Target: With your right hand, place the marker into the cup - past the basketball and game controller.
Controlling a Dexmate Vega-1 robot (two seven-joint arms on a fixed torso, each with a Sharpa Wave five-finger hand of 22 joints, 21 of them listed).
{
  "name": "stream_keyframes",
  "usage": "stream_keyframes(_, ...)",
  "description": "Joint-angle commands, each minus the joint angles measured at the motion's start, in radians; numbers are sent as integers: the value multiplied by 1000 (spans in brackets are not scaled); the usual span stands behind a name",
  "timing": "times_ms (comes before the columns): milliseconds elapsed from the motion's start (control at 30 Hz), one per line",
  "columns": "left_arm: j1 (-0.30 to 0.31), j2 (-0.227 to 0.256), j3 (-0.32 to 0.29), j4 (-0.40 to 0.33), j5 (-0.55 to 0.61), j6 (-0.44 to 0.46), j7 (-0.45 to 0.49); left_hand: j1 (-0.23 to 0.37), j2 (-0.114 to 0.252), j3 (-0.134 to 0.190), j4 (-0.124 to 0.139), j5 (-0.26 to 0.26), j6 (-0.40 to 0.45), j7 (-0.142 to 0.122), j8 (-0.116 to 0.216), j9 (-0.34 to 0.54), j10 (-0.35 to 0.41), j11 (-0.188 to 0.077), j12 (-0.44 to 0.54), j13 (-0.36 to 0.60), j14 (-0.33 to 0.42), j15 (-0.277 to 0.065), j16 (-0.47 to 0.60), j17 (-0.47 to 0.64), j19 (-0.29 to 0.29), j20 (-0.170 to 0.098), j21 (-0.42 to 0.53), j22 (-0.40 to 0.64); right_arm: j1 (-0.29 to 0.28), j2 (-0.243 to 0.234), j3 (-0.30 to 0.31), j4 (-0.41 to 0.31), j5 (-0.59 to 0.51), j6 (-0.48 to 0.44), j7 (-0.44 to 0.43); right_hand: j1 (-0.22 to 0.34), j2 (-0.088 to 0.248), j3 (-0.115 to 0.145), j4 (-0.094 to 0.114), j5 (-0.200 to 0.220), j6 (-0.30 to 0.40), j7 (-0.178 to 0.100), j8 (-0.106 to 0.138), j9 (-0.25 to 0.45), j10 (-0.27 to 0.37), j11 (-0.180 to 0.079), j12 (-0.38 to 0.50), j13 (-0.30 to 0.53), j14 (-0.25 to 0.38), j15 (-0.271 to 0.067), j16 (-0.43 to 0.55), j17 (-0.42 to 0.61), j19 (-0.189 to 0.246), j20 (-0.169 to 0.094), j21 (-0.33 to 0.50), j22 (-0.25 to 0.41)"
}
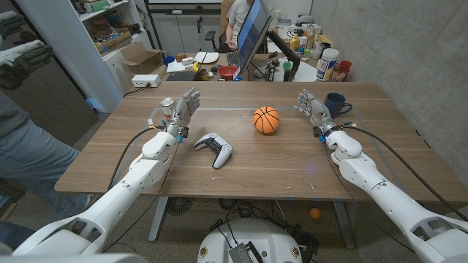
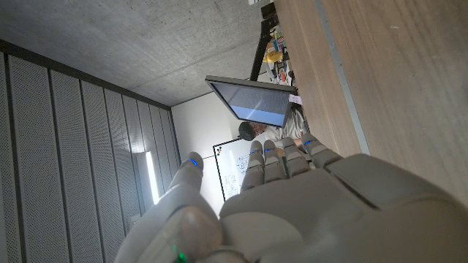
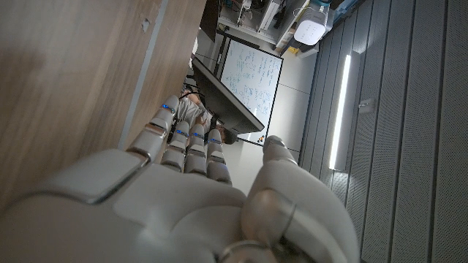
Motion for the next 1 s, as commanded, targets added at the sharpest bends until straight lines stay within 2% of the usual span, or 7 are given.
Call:
stream_keyframes(33,-9,1,0,-26,13,-9,10,10,2,8,-1,6,9,-4,4,5,8,-4,7,1,-2,7,4,3,1,6,4,2,-2,-7,6,-13,3,18,16,8,-1,6,-3,4,4,-3,2,3,5,1,4,2,7,2,4,3,5,0,4,3)
stream_keyframes(300,32,24,-8,-75,8,15,33,10,1,8,-1,6,10,-4,4,5,8,-8,7,1,-2,6,3,3,1,6,4,2,-17,-14,6,-32,0,17,13,7,-2,6,-3,4,3,-5,2,3,4,2,3,2,6,1,4,3,2,1,3,3)
stream_keyframes(500,52,44,-15,-103,12,25,44,10,2,8,-1,6,10,-4,4,5,7,-3,6,1,-2,8,3,3,0,6,4,2,-44,-36,9,-83,-13,6,-11,7,0,7,-5,4,0,-5,0,3,5,0,3,3,7,1,4,3,2,-1,3,3)
stream_keyframes(800,42,74,-19,-140,6,76,40,10,2,8,-1,5,10,-6,3,5,8,-6,6,1,-3,7,3,3,-1,7,4,2,-55,-94,15,-165,-39,-59,-43,12,1,9,-9,5,-3,-7,-1,3,11,1,5,3,10,-1,4,2,5,0,4,3)
stream_keyframes(1000,17,65,-10,-139,7,101,46,10,1,8,-1,5,10,-6,3,5,9,-3,7,1,-3,6,3,3,-2,7,3,2,-40,-104,14,-158,-22,-84,-15,13,1,9,-12,5,8,-12,4,4,13,-1,6,3,12,-2,5,1,6,-1,4,3)
